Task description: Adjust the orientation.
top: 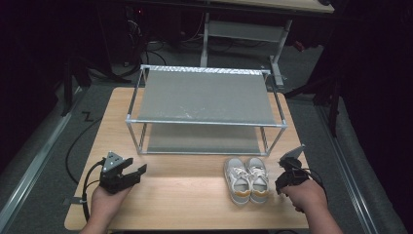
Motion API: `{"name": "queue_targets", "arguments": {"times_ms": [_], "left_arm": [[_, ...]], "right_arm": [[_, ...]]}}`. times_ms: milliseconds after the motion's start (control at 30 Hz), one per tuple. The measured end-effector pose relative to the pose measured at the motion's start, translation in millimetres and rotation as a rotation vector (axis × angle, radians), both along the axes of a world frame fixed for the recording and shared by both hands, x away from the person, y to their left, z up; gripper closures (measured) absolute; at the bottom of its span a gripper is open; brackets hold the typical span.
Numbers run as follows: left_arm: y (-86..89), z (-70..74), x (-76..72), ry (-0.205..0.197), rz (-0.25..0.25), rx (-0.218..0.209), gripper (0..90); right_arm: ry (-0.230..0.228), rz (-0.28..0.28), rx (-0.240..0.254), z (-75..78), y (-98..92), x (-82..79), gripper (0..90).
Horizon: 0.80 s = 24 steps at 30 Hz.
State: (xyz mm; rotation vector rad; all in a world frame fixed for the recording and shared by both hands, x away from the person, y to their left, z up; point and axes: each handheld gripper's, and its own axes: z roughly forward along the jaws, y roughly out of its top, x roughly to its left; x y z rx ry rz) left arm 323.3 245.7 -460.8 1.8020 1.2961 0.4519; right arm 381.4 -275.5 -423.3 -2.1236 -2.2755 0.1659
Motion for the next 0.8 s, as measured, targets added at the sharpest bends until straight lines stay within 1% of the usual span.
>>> {"name": "queue_targets", "arguments": {"times_ms": [33, 67, 100, 167, 233, 400, 500, 600, 700, 800], "left_arm": [[0.1, 0.1, -0.1, 0.0, 0.0, 0.0, 38.8], [0.2, 0.2, -0.3, 0.0, 0.0, -0.002, 38.8], [0.4, 0.4, -0.4, -0.001, 0.0, -0.002, 38.9], [0.9, 0.4, -0.4, -0.001, 0.001, -0.004, 38.8], [0.9, -0.4, 0.2, 0.0, 0.002, -0.003, 38.8], [0.4, -2.3, 1.5, 0.008, 0.004, 0.004, 38.8], [-0.1, -2.6, 1.7, 0.009, 0.003, 0.003, 38.8], [-1.9, -3.6, 2.4, 0.011, 0.0, 0.011, 38.8], [-3.7, -4.5, 2.7, 0.015, -0.006, 0.017, 38.8], [-4.8, -4.5, 2.5, 0.015, -0.011, 0.025, 38.7]], "right_arm": [[0.011, -0.021, 0.004, 0.9, 0.8, -0.3, 62.0], [0.019, -0.021, 0.006, 2.2, 0.4, 0.0, 63.0], [0.038, -0.021, 0.011, 3.3, -0.2, 0.4, 63.5], [0.057, -0.039, 0.021, 8.2, 0.5, 0.2, 64.1], [0.057, -0.038, 0.036, 15.0, 1.3, -0.2, 62.9], [0.053, -0.058, 0.063, 39.0, 7.8, 0.6, 59.5], [0.04, -0.044, 0.07, 52.9, 20.5, 1.1, 60.4], [0.028, -0.02, 0.084, 62.1, 35.8, 2.0, 60.2], [0.028, 0.005, 0.093, 65.4, 52.0, 3.7, 60.1], [0.039, 0.033, 0.092, 63.6, 67.3, 4.8, 60.7]]}}
